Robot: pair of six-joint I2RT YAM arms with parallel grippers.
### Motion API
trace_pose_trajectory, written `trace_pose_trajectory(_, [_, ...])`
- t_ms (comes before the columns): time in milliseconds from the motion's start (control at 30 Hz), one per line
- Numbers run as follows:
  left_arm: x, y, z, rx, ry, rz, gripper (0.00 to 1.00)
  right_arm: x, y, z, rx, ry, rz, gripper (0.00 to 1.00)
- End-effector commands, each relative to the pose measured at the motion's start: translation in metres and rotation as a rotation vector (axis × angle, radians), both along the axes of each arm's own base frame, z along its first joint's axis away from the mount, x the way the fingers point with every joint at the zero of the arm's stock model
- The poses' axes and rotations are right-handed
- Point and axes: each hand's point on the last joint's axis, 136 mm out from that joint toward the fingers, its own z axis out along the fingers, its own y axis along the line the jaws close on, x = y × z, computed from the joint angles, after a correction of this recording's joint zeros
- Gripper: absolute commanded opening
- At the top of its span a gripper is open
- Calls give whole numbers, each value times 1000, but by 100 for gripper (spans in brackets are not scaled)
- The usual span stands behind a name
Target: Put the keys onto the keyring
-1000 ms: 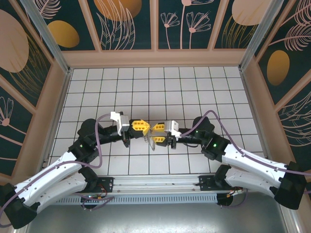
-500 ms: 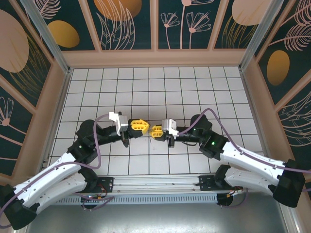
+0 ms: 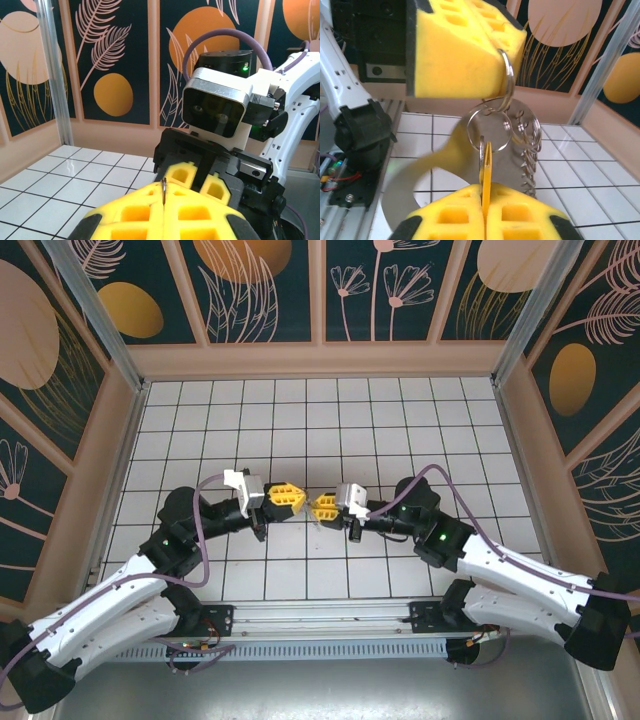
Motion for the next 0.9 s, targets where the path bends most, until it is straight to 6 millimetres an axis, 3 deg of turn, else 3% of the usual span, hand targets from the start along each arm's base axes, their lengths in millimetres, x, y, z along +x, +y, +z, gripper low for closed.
trace_pose_trajectory(0, [0, -1, -1, -2, -9, 3, 0, 4, -4, 22, 51, -47, -34, 0])
trace_pose_trajectory(433, [16, -1, -12, 18, 29, 72, 0, 13, -4, 10, 32, -54, -66, 0])
trace_pose_trajectory(667, [17, -4, -10, -2, 49, 61, 0, 24, -2, 23, 51, 10, -31, 0])
trace_pose_trajectory(867, [26, -3, -24, 33, 93, 109, 0, 43, -5, 24, 65, 31, -83, 0])
